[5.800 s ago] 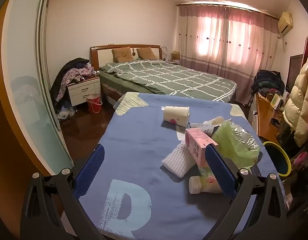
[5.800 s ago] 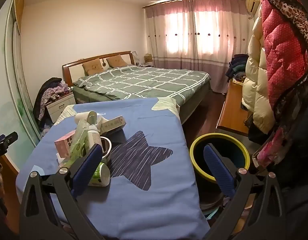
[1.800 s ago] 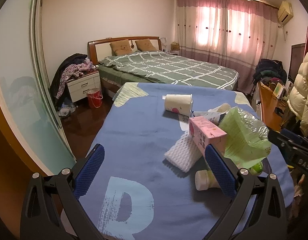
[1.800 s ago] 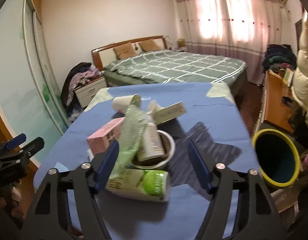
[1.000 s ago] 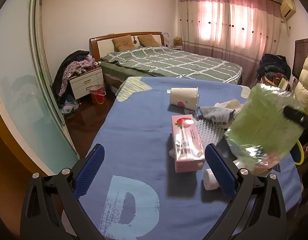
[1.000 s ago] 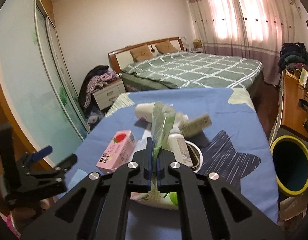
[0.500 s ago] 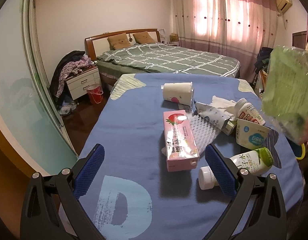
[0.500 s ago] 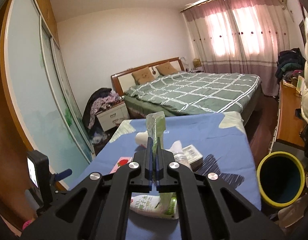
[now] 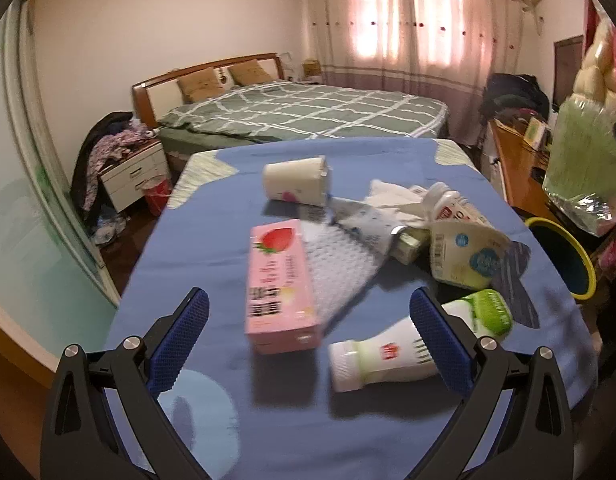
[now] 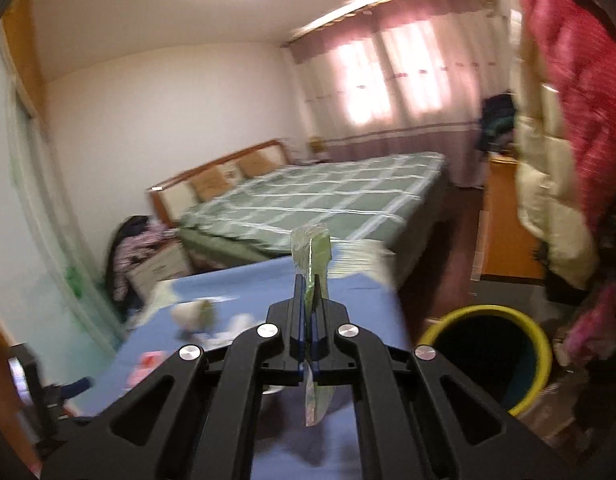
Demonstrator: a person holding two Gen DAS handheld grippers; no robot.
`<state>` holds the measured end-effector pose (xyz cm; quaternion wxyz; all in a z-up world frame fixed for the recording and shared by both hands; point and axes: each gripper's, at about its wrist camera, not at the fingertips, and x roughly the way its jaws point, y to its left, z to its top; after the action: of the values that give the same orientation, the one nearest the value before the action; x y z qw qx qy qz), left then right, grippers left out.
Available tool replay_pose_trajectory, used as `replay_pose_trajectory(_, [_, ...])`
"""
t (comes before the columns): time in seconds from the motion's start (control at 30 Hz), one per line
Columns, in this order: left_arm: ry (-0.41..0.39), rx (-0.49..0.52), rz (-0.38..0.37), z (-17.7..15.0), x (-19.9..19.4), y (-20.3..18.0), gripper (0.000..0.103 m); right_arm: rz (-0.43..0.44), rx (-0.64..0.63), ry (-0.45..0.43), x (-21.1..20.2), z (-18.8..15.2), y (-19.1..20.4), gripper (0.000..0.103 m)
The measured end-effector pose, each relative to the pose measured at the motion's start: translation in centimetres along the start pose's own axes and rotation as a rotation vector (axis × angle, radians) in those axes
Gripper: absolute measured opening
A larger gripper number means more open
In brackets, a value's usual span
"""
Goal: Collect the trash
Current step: 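Carry the green bag over the yellow-rimmed bin and open the right tool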
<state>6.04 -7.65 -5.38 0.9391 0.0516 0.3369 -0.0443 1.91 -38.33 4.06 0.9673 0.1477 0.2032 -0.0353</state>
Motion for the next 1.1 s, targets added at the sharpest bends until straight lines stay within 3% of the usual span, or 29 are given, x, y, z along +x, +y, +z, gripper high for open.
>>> replay_pose_trajectory(0.2, [0.028,0.032,-0.031,0.1,1.2,-2.4,0.099,-0.185,0.055,0.066,4.4,-1.1,-7.5,0.002])
replay_pose_trajectory(0.47, [0.063,0.055,-0.049,0.3,2.7,-4.1,0.099,-0.336,0.11,0.211,11.5,-3.8,-15.1,0.004])
replay_pose_trajectory(0.57, [0.072,0.053,-0.051,0.2,2.8,-4.1,0.099,-0.366,0.125,0.249,12.9,-4.9,-16.2,0.008])
replay_pose_trajectory(0.77, [0.08,0.023,0.009,0.5,3.7,-2.2,0.099,-0.375,0.152,0.24,12.4,-6.0,-16.0,0.019])
replay_pose_trajectory(0.97, [0.101,-0.028,0.109,0.7,5.3,1.1,0.099,-0.362,0.156,0.208,11.2,-5.8,-15.2,0.022])
replay_pose_trajectory(1.1, [0.144,-0.037,0.127,0.3,7.2,1.9,0.099,-0.342,0.151,0.198,10.6,-5.6,-14.5,0.023])
